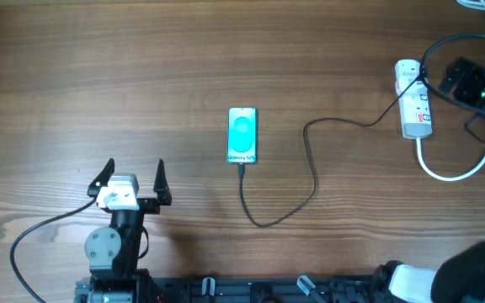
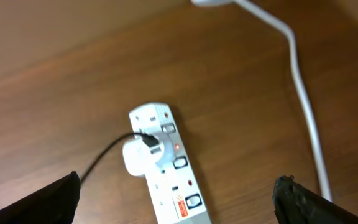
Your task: Plug charger to phone and switch on socket
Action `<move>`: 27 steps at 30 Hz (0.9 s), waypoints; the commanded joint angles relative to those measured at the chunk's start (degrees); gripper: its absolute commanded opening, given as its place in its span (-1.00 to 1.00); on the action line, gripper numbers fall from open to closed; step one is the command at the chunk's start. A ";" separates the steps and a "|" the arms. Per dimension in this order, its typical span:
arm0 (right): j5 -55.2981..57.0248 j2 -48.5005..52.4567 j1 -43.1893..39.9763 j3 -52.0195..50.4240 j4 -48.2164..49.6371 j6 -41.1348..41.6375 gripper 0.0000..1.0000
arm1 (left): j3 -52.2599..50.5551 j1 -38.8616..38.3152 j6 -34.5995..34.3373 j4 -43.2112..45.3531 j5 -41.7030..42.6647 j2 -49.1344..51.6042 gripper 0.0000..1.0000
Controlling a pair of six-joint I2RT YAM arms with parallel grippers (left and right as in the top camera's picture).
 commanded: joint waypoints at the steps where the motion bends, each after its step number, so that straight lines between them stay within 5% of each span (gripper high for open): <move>1: -1.18 -1.97 -0.04 -0.31 0.04 -0.79 0.99 | -0.28 -0.31 1.11 -0.24 -0.15 -0.63 1.00; 27: -1.18 -4.31 15.72 -0.31 0.04 -0.79 0.99 | -0.28 -0.31 1.11 -0.24 -0.13 -0.63 1.00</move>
